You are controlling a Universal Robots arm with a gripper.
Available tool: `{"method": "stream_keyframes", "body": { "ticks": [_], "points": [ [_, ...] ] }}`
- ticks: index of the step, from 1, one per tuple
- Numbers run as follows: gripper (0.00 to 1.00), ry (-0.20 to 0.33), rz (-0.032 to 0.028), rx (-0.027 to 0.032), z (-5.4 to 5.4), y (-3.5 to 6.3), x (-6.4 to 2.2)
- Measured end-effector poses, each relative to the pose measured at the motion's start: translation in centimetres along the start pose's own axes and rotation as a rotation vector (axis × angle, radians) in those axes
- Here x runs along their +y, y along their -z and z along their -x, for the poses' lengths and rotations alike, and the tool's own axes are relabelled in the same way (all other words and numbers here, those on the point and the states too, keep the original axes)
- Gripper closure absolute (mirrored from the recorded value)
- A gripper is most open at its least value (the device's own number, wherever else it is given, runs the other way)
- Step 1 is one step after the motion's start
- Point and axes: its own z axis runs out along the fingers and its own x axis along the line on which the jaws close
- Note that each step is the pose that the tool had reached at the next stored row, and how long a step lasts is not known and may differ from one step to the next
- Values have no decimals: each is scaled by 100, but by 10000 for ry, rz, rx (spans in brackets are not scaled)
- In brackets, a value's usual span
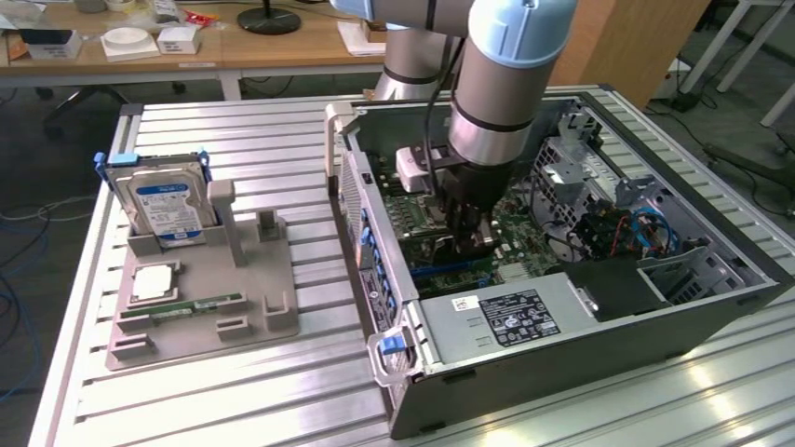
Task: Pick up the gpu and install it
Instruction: 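Insert the gpu into the slot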
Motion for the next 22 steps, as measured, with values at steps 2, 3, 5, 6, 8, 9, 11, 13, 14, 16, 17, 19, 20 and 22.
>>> {"method": "stream_keyframes", "body": {
  "ticks": [2, 3, 5, 6, 8, 9, 11, 13, 14, 16, 17, 19, 20, 22],
  "points": [
    [74, -13, 0, 2, 17, -5, 0],
    [74, -13, 0, 3, 17, -5, 0],
    [74, -14, 0, 3, 17, -5, 0],
    [74, -15, 0, 2, 18, -6, 1],
    [74, -16, 0, 2, 18, -6, 1],
    [74, -16, -1, 2, 17, -6, 1],
    [74, -17, -1, 1, 17, -7, 8],
    [74, -23, 0, 3, 15, -7, 9],
    [74, -27, 0, 2, 14, -7, 10],
    [74, -35, -1, 3, 7, -7, 10],
    [74, -37, -1, 3, 3, -7, 9],
    [74, -39, -1, 3, 0, -7, 9],
    [74, -39, -1, 4, -2, -7, 9],
    [74, -43, -1, 4, -6, -7, 10]
  ]
}}
